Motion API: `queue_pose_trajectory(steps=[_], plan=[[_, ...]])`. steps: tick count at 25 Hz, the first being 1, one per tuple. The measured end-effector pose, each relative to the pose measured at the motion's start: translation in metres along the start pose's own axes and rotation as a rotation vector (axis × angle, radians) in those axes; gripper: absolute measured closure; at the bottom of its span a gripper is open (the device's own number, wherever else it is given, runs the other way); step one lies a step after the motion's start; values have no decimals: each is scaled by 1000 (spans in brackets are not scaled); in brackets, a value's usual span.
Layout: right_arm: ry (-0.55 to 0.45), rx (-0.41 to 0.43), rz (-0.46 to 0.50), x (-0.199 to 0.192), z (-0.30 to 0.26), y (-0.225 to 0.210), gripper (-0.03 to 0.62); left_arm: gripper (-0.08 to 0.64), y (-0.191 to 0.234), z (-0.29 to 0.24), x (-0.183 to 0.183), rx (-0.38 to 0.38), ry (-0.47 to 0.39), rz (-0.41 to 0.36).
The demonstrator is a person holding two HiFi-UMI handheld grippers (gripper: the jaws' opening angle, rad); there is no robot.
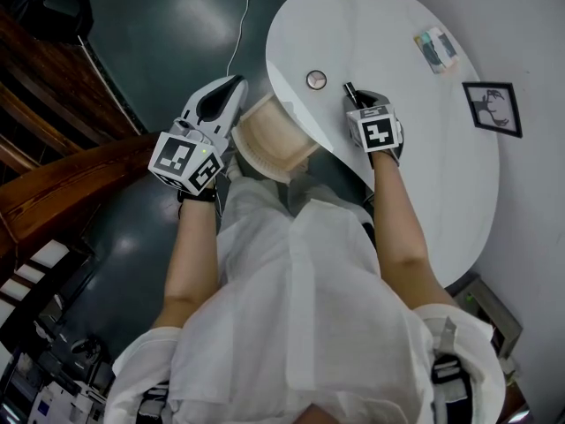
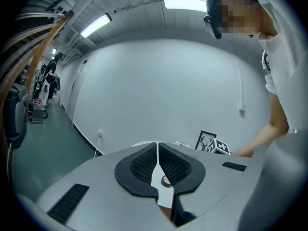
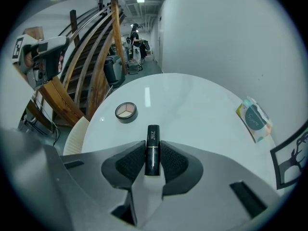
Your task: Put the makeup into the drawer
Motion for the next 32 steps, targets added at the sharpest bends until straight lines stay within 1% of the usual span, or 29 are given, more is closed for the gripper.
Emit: queue_pose_trajectory(steps=[7, 13, 19, 25, 28, 32], plan=[[-9, 29, 6, 11, 11, 21, 500, 535, 3, 18, -5, 30, -2, 7], [-23, 65, 45, 19, 20, 53, 500, 535, 10, 40, -10, 65, -11, 18], [-63, 131, 100, 36, 29, 98, 500, 535, 15, 61, -15, 94, -17, 32], [-87, 219, 173, 49, 32, 156, 500, 535, 23, 86, -21, 121, -14, 48], [-86, 250, 190, 50, 30, 179, 500, 535, 27, 98, -26, 134, -8, 58], [-83, 269, 199, 48, 24, 199, 500, 535, 33, 109, -33, 142, 3, 67]])
Point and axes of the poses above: the fingertips, and each gripper's own axes: z backward along the fingers, y to its left, x out of its top, the point moved 1 cm from there along z, backward along the fingers, and after that the axes turned 12 degrees about -x, right-handed, at the moved point
